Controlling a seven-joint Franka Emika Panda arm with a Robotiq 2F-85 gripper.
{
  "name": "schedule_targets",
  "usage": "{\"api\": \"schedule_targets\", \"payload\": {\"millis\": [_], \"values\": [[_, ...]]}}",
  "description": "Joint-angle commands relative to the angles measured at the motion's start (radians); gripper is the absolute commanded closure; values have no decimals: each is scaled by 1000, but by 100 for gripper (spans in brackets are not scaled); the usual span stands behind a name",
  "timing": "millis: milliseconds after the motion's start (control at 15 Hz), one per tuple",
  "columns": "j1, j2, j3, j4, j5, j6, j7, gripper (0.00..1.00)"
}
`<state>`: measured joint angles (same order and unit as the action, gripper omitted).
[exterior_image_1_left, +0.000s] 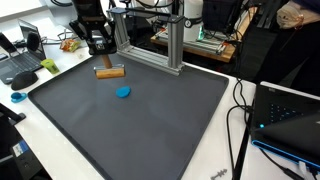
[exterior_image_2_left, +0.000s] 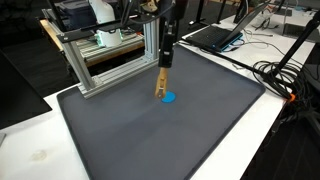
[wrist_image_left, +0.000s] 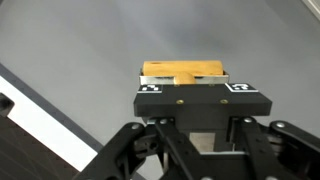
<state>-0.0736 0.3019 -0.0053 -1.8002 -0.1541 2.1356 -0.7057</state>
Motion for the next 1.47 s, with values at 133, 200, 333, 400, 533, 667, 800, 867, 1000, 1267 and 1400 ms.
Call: {"api": "schedule_targets", "payload": {"millis": [133,200,333,400,533,667,800,867,1000,1267,1400], "values": [[31,-14,2,5,17,-11,336,77],[37,-13,2,-3,20,2,396,77],[44,-10,1,-16,37,14,504,77],[46,-7,-1,-22,47,20,551,77],[41,0,-3,-30,84,40,628,77],[37,4,-3,-46,120,77,674,77],[43,19,-5,-29,93,63,650,52],[42,21,-5,-37,99,89,661,52],[41,22,-7,-44,102,106,671,52],[53,50,-17,-44,68,118,699,77],[59,72,-22,-46,53,135,708,77]]}}
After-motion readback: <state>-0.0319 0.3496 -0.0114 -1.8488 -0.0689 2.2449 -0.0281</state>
